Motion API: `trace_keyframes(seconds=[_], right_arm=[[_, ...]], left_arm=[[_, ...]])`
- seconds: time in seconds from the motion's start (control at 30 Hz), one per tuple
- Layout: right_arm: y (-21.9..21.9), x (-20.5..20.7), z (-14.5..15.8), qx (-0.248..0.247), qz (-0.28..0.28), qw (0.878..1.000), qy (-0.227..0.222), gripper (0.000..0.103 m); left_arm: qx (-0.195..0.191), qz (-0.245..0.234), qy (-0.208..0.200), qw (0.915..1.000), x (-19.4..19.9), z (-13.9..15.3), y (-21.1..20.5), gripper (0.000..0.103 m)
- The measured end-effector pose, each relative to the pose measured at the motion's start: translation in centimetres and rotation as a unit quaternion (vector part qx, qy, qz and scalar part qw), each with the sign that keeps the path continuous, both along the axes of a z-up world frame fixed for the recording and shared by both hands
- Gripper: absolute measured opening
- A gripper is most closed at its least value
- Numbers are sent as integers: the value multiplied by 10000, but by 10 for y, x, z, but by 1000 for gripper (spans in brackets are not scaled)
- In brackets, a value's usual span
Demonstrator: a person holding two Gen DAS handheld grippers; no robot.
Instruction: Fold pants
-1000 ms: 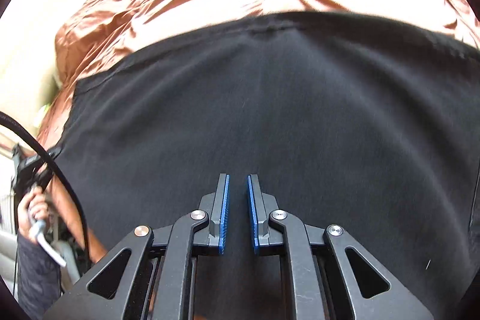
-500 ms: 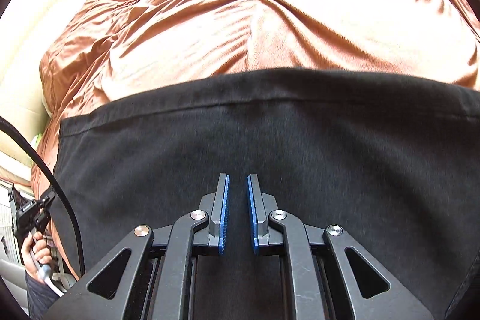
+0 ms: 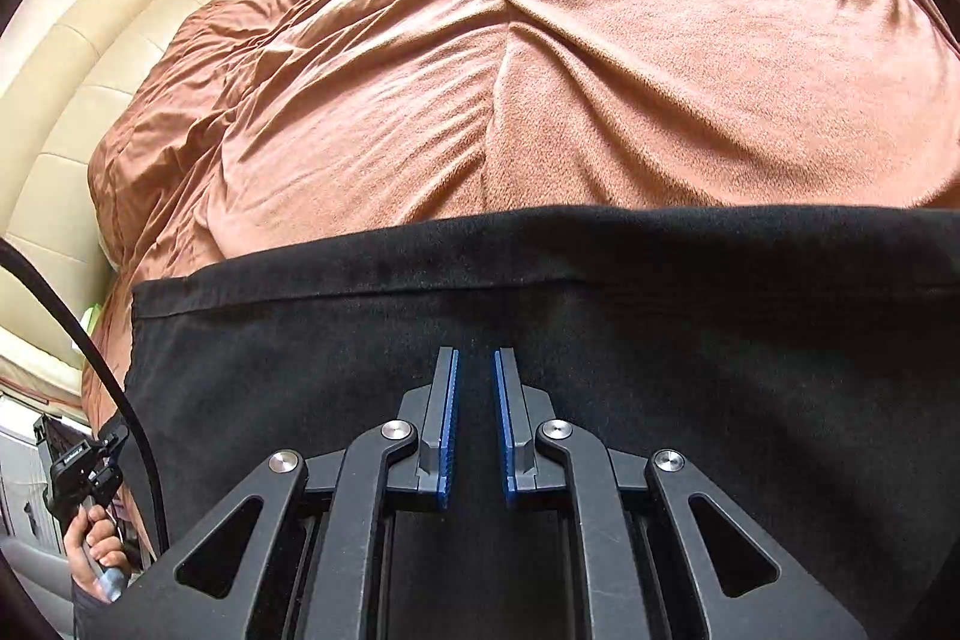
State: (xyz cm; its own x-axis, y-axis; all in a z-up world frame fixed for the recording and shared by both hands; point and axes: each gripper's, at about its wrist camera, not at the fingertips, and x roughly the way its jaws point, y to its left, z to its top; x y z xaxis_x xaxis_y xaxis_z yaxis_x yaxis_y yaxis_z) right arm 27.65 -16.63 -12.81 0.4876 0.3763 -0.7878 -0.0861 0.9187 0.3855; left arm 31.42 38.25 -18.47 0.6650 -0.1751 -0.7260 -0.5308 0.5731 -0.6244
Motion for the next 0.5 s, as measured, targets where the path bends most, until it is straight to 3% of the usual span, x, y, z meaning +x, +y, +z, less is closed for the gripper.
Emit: trace_keyframes(seconds=[0.5], right_arm=[[-14, -47, 1, 288, 300, 9986, 321, 9]], left_arm=[[42, -361, -910, 9952, 16, 97, -35, 5]])
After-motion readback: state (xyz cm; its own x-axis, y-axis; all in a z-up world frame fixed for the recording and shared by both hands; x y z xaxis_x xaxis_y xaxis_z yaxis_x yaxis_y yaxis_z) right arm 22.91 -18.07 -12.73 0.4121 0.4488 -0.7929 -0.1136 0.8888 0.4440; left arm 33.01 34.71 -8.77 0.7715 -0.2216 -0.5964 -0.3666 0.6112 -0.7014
